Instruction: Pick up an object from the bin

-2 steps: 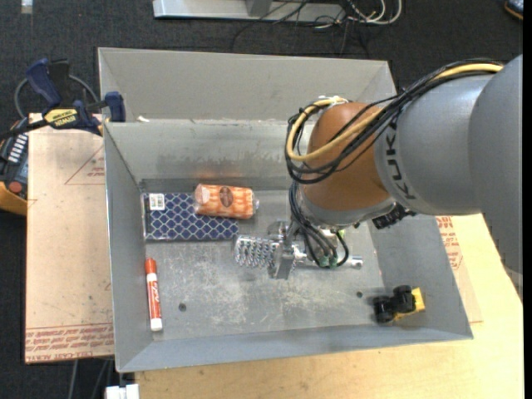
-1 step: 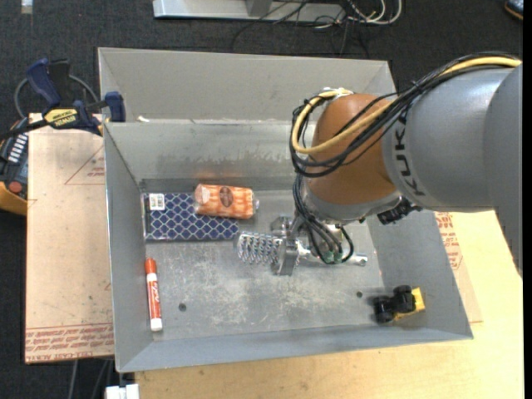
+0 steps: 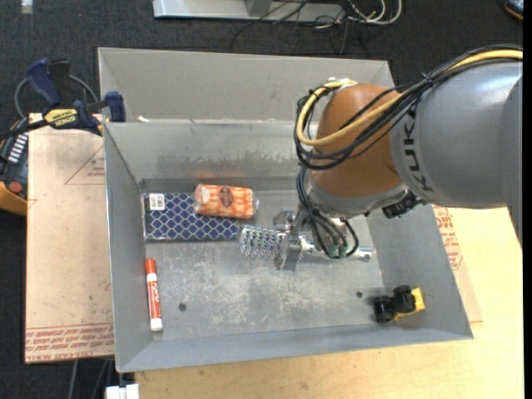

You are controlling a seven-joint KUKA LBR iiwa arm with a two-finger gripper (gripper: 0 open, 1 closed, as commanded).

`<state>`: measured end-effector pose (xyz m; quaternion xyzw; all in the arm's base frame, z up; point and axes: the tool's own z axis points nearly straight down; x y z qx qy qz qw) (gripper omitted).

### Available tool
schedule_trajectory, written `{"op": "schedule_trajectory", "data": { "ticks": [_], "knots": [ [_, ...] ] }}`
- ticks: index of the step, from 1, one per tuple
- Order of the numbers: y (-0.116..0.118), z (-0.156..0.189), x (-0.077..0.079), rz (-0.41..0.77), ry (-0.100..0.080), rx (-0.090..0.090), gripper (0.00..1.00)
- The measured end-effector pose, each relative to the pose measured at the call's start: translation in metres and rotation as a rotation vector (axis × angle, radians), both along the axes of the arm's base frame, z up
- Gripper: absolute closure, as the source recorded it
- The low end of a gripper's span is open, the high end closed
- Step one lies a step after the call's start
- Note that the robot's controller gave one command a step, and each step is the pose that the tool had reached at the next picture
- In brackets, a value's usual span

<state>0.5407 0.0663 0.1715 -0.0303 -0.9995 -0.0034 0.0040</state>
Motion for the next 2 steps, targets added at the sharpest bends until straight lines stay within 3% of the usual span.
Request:
{"op": "schedule_trajectory", "data": {
  "ticks": [2],
  "knots": [
    [0.0001, 0.0251, 0.0016, 0.0, -0.006, 0.001, 1.0]
  ]
}}
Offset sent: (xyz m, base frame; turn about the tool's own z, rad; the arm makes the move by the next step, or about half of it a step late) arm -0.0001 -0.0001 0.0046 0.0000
